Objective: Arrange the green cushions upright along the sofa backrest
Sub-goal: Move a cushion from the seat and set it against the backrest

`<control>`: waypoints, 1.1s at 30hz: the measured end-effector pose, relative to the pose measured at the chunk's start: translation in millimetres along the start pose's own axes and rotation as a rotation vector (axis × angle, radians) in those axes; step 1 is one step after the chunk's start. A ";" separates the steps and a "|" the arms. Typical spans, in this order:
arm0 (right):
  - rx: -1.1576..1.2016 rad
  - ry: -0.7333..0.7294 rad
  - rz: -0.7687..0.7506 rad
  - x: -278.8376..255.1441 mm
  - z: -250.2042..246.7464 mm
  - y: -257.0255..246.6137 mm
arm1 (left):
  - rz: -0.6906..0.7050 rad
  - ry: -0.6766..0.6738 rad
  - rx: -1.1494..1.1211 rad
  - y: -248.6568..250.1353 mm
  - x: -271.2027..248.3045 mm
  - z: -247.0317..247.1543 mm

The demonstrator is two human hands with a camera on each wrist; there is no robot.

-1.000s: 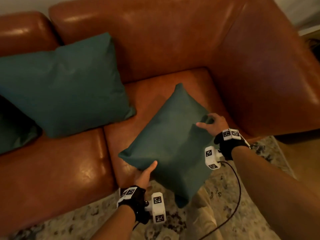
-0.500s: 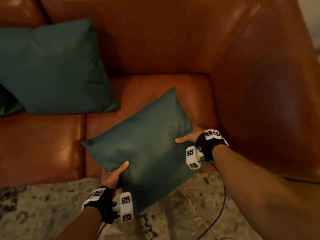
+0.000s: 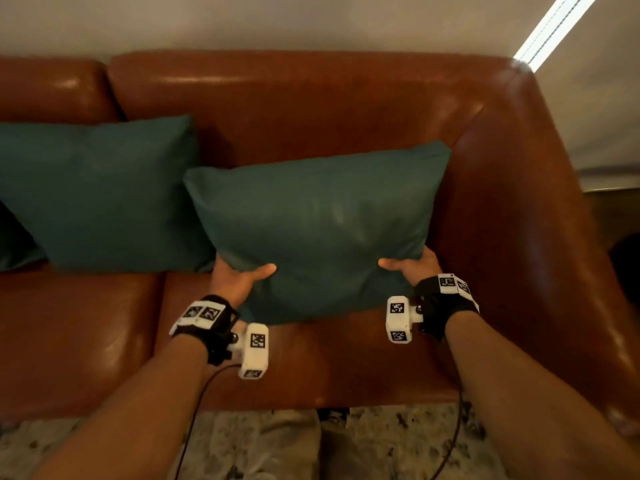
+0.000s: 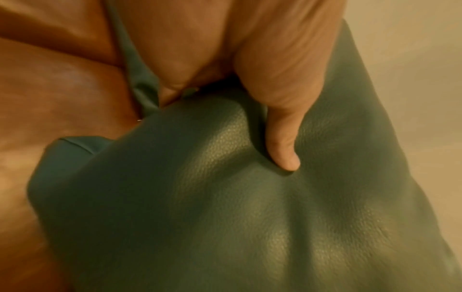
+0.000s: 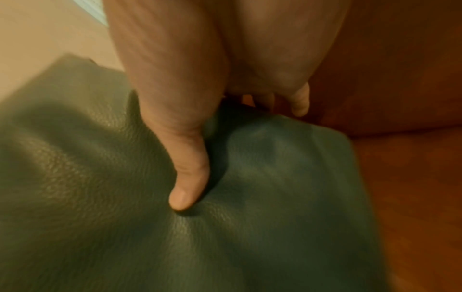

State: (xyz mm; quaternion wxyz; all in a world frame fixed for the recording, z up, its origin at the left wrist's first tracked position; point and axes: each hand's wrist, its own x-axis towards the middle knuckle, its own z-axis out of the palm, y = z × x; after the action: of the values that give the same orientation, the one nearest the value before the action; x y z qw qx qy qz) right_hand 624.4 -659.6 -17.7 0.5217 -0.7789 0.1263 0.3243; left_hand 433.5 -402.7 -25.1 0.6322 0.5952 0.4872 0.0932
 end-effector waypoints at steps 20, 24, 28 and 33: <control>0.002 0.016 0.020 119.3 31.1 3.3 | -0.140 -0.052 0.069 28.7 111.9 49.8; -0.015 -0.063 0.040 120.5 31.2 -2.2 | -0.111 -0.089 0.095 27.4 112.5 53.2; -0.021 0.001 0.011 122.6 39.5 -8.0 | -0.089 -0.045 0.120 29.8 122.4 61.3; -0.081 0.103 -0.003 127.6 46.5 -3.4 | -0.058 0.006 0.122 26.3 130.4 67.4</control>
State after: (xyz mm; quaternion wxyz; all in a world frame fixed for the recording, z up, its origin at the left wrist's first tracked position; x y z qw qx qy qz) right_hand 705.5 -598.5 -108.0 0.4832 -0.8151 0.1388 0.2879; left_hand 560.8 -349.2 -81.1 0.5955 0.6181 0.5111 0.0467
